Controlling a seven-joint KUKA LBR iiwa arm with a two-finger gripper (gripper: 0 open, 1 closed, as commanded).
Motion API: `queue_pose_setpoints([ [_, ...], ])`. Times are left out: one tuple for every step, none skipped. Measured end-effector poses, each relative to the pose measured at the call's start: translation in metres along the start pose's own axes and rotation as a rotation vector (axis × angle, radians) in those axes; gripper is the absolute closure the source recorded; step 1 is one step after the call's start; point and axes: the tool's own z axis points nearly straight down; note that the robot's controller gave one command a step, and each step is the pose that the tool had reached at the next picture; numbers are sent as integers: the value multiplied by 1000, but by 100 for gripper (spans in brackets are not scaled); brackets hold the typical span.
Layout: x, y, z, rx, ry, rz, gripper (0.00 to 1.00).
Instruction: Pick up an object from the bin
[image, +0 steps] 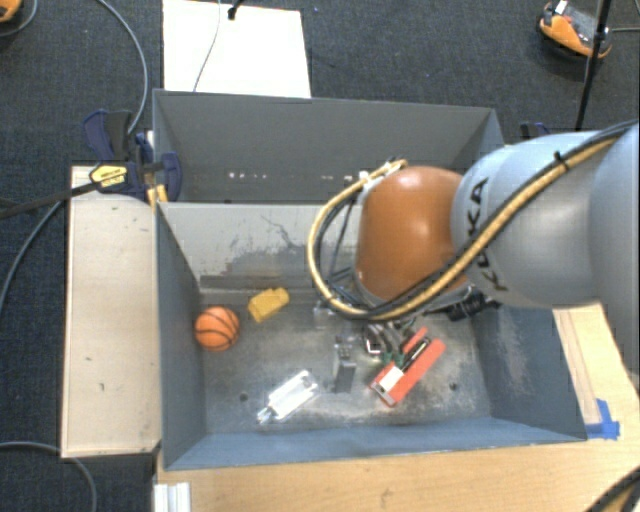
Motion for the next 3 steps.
queue_pose_setpoints([
  [-2,0,-4,-1,-8,3,0],
  [9,12,29,-1,-11,-69,0],
  [20,55,59,0,-7,-131,0],
])
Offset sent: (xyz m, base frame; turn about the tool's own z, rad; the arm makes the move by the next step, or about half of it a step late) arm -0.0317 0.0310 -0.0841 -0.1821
